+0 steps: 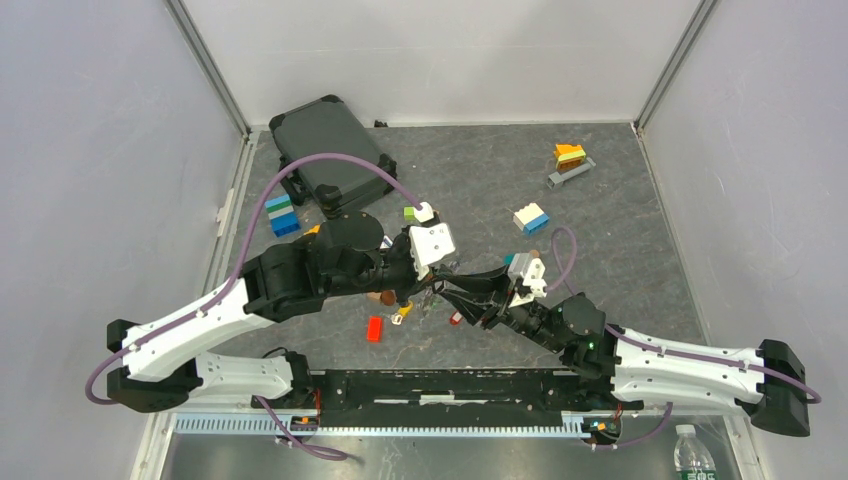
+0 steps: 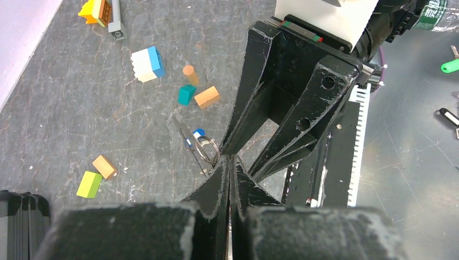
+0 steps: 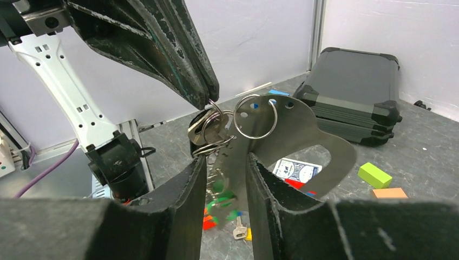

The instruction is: Remove the keys from the keyring

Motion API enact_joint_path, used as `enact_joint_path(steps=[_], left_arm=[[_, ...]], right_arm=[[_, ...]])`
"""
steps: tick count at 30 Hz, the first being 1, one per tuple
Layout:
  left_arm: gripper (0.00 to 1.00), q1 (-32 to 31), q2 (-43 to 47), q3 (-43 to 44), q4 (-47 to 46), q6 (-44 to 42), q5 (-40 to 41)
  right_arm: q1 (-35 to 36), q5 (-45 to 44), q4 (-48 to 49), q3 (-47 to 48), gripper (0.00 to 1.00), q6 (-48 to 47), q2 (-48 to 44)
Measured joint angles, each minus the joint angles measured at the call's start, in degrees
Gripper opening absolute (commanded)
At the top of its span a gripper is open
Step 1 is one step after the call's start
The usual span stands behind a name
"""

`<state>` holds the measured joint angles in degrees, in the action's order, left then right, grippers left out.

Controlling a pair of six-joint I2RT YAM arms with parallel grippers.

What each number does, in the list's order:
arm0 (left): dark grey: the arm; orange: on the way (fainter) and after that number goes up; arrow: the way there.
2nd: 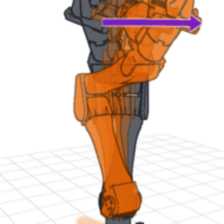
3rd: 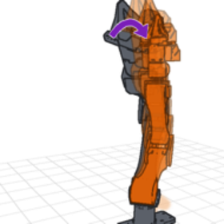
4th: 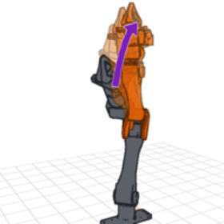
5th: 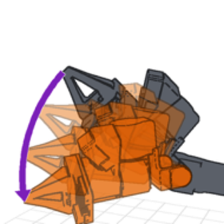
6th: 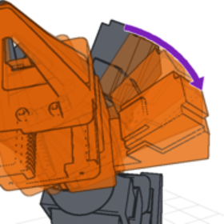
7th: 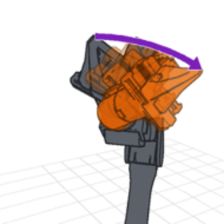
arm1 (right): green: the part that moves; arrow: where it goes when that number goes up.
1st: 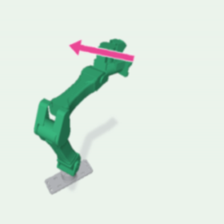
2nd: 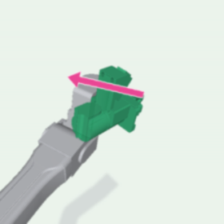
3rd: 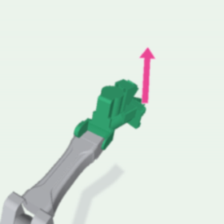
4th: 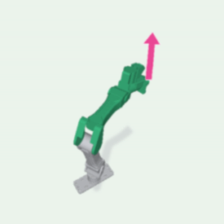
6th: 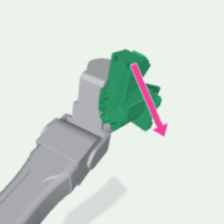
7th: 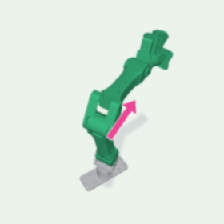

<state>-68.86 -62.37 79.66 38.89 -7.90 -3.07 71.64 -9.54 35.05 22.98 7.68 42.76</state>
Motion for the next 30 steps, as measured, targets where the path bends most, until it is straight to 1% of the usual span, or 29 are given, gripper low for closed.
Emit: enact_joint_path(steps=[7, 9, 14, 22, 27, 30], left_arm=[[0.02, 0.0, -0.1, -0.3, -0.1, 0.7, -0.1], [0.02, 0.0, -0.2, -0.3, -0.3, 0.9, -0.1], [0.02, 0.0, -0.2, -0.4, -0.5, 1.0, -0.1], [0.02, 0.0, -0.4, -0.8, -1.4, 1.0, -0.1], [0.02, 0.0, -0.8, -1.0, -1.4, 1.0, -0.1], [0.02, 0.0, -0.9, -1.0, -1.4, 1.0, -0.2]], right_arm=[[0.0, -0.2, 0.3, 0.0, 0.37, 0.7, -0.1], [0.0, -0.2, 0.8, 0.0, 0.38, 1.1, -0.1], [0.0, 0.3, 1.0, 0.0, 0.45, 1.5, -0.2], [0.0, 4.8, 1.2, 0.0, 0.48, 1.2, -0.9], [0.0, 6.4, 1.6, 0.0, 0.48, 1.2, -1.1], [0.0, 6.5, 1.9, 0.0, 0.43, 1.3, -1.1]])
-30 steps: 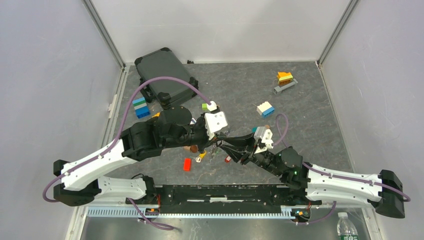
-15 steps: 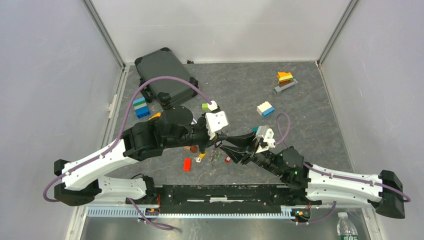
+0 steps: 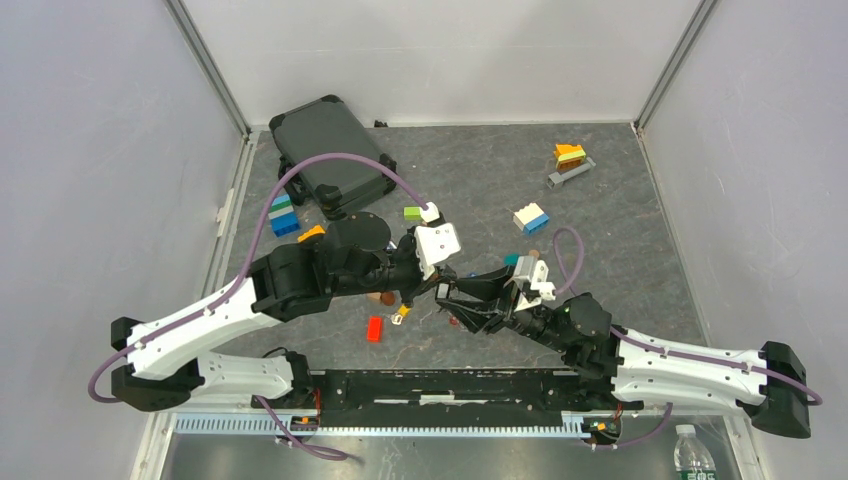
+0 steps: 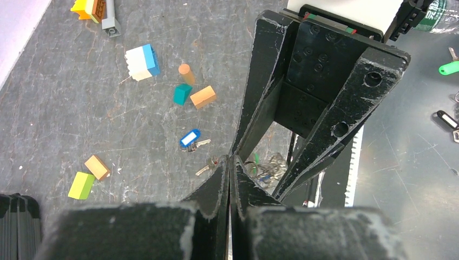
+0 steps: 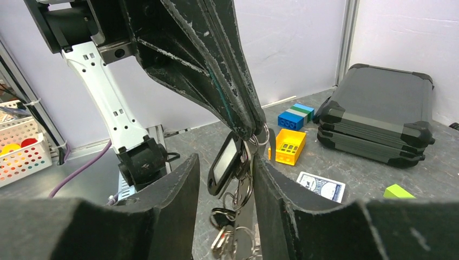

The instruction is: Remove the keys from the keyring

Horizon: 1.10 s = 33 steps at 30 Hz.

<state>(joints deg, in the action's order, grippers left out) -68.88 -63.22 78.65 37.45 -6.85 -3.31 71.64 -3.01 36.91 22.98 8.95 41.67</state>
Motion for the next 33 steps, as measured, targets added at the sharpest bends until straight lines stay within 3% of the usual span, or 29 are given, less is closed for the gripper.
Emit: enact_joint_path(steps=[4, 16, 33], left_arm=[[0.02, 0.0, 0.0, 0.0, 0.0, 0.0, 0.0], [0.02, 0.0, 0.5, -0.4, -0.1, 0.0, 0.3], [0.02, 0.0, 1.7, -0.6, -1.6, 0.0, 0.8]], right_arm=[[0.0, -0.3, -0.1, 0.0, 0.37, -0.1, 0.0], [0.0, -2.7, -3.3, 0.0, 0.45, -1.6, 0.9], [0.3, -7.3, -8.5, 0.0, 0.43, -4.5, 2.3]])
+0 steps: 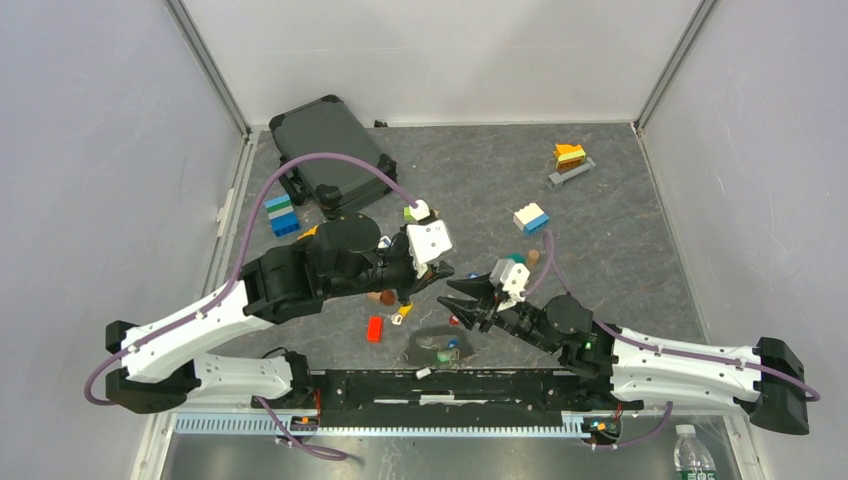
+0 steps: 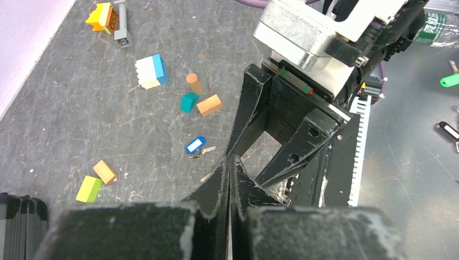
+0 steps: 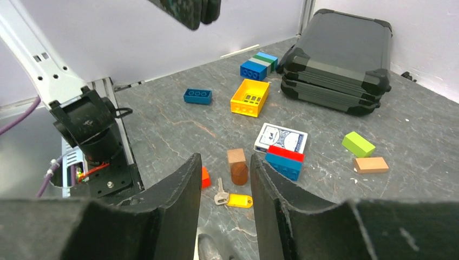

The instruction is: Remove the keys from the keyring

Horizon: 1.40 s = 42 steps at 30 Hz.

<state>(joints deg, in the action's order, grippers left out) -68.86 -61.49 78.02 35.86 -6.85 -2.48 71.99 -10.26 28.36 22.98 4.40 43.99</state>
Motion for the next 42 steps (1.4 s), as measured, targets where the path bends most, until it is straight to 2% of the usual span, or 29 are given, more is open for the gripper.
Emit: enact_joint_path(steps=[6, 15, 20, 27, 33, 42], left_arm=[[0.04, 0.0, 0.8, -1.7, -0.5, 0.5, 2.5], [0.04, 0.2, 6.3, -9.9, -3.7, 5.2, 11.2], [0.02, 1.7, 11.1, -16.3, -6.3, 10.0, 12.9], [0.02, 8.3, 18.5, -26.6, -11.6, 18.2, 7.7], [0.02, 16.9, 23.3, -29.7, -17.2, 26.4, 1.3], [0.02, 18.7, 21.8, -29.7, -18.6, 32.8, -0.2]], right_arm=[[0.0, -1.7, -3.7, 0.0, 0.43, -0.8, -0.5], [0.0, -6.8, -11.2, 0.0, 0.46, 0.1, -3.4], [0.0, -10.1, -19.2, 0.2, 0.47, 2.6, -1.8], [0.0, -11.9, -25.5, 0.3, 0.48, 5.4, -0.3], [0.0, -12.6, -26.6, 0.3, 0.48, 7.0, -0.2], [0.0, -12.7, -28.5, 0.3, 0.49, 7.8, 0.7]])
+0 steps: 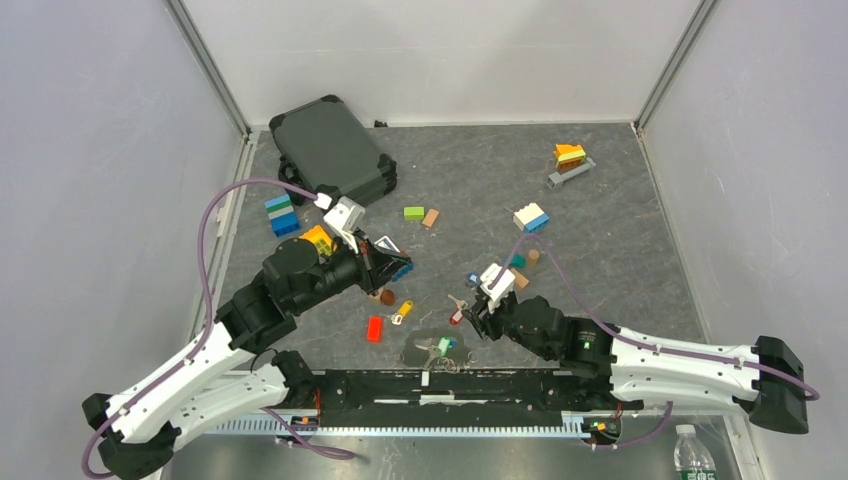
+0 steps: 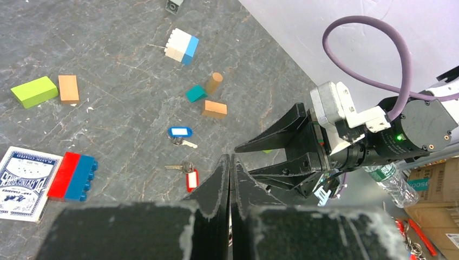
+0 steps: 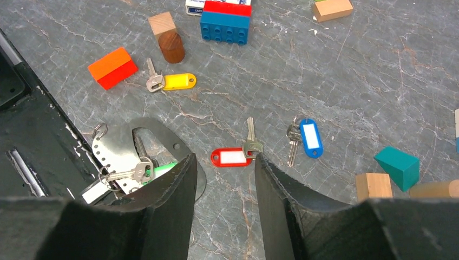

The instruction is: Remove the keys from the keyring

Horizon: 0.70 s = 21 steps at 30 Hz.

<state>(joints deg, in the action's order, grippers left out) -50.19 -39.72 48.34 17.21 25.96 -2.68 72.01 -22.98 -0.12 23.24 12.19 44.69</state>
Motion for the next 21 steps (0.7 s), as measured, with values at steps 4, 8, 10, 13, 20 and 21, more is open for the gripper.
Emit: enact_joint_path(steps=[4, 8, 10, 13, 20, 21], left_arm=[[0.16, 0.0, 0.5, -1.0, 0.4, 0.1, 1.3], [0.37, 0.0, 1.2, -3.1, 1.3, 1.3, 5.1], [0.46, 0.0, 1.8, -5.2, 1.8, 2.4, 7.1], [0.60, 0.1, 3.0, -10.1, 2.5, 4.8, 9.5], [0.79, -0.4, 1.2, -18.6, 4.1, 13.4, 9.0], [0.80, -1.1, 1.0, -19.5, 4.1, 14.6, 9.0]], right_arm=[[0.0, 1.1, -1.2, 0.2, 0.50, -0.2, 0.5], [0.0, 4.3, -4.1, 1.8, 0.51, -1.0, 3.2], [0.0, 6.7, -4.8, 2.4, 0.51, -1.2, 4.4], [0.0, 9.9, -4.9, 2.4, 0.51, -1.3, 5.8], [0.0, 14.4, -5.0, 2.0, 0.59, 1.7, 11.1], [0.0, 15.2, -4.7, 1.6, 0.62, 2.2, 11.4]])
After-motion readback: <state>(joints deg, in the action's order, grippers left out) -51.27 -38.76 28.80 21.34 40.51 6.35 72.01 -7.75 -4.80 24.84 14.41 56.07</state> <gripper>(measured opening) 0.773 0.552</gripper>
